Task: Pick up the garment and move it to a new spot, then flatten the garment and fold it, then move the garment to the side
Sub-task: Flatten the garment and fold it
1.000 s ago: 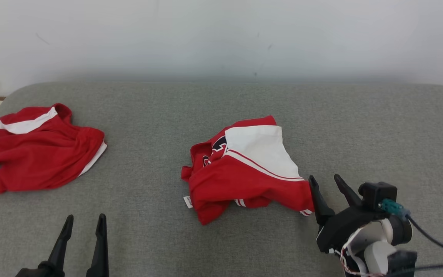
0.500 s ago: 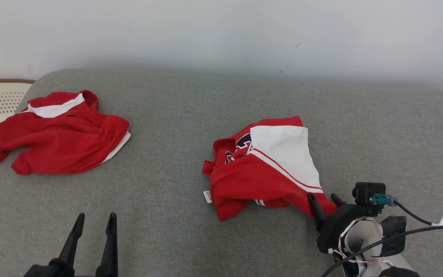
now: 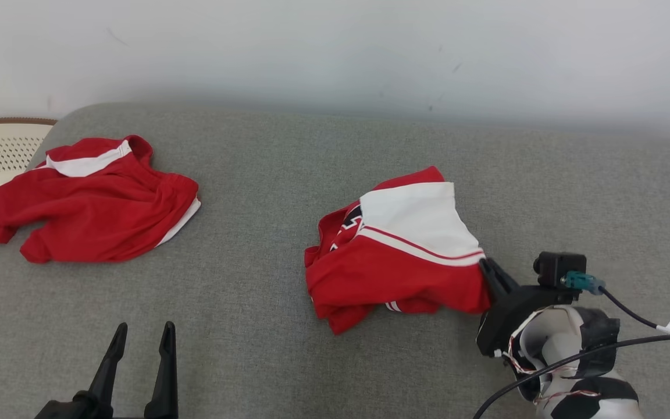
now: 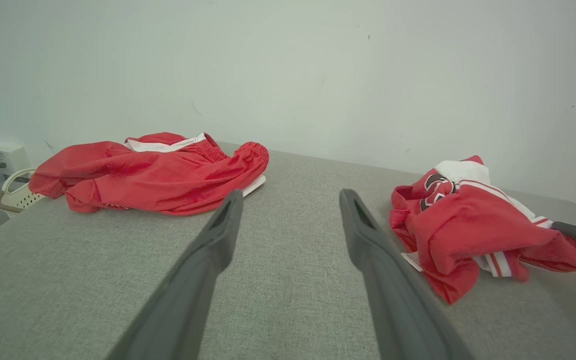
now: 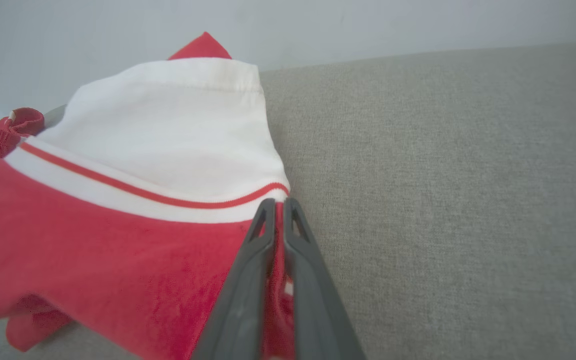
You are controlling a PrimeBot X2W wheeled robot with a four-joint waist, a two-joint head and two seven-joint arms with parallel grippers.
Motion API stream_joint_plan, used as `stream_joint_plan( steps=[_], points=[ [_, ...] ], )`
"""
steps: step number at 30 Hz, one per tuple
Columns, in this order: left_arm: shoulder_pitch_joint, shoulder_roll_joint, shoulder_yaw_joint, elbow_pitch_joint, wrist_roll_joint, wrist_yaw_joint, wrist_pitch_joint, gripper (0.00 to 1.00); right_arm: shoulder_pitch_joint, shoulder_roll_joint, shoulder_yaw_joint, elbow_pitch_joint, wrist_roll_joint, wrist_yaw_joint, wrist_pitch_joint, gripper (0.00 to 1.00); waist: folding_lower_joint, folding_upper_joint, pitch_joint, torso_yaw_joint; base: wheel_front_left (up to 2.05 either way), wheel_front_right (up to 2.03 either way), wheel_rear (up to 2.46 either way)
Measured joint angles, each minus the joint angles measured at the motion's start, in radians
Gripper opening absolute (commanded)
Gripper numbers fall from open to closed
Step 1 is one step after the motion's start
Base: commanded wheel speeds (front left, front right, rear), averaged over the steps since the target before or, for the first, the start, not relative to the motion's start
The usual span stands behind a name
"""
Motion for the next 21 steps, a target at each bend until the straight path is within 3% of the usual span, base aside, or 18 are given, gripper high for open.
stream_joint_plan(
  steps=[8, 21],
  points=[
    [0.012, -0.017, 0.023, 0.004, 0.009, -0.009, 0.000, 1.00, -0.081, -0.048, 0.044, -0.054, -0.028, 0.000, -0.125, 0.00, 0.0000, 0.0000, -0.017, -0.020, 0.00, 0.00, 0.00],
    [0.034, -0.042, 0.057, 0.003, 0.025, -0.020, 0.000, 1.00, -0.175, -0.165, -0.032, -0.288, -0.161, 0.000, -0.149, 0.00, 0.0000, 0.0000, -0.036, -0.073, 0.00, 0.00, 0.00]
  ],
)
